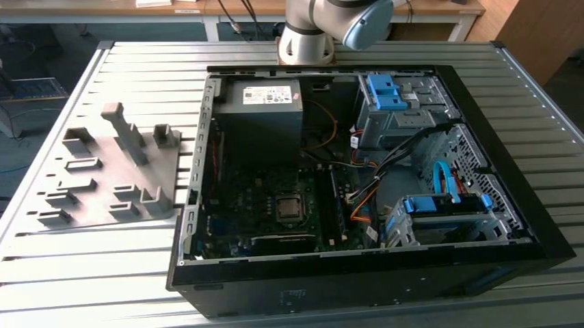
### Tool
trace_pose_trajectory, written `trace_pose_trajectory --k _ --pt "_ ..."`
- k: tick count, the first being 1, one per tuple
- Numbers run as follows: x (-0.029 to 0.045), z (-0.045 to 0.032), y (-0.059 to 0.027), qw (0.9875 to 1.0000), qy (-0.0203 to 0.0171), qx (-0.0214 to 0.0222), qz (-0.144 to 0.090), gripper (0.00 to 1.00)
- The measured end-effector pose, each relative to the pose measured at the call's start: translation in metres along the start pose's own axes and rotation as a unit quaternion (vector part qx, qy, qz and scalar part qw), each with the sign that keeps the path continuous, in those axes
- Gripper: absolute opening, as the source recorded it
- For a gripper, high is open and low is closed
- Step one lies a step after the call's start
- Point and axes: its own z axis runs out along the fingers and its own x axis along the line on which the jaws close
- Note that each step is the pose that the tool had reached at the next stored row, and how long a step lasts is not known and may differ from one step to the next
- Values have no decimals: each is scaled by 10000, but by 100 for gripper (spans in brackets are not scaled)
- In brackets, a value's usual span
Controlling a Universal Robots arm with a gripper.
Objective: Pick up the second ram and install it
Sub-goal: 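Pick up the second ram and move it above second insertion slot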
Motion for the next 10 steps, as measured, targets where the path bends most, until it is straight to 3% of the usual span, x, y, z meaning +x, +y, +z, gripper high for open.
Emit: trace_pose_trajectory --k 5,10 --pt "1 -2 -11 10000 -1 -1 -1 14" --pt "5 0 -78 10000 -1 0 0 14"
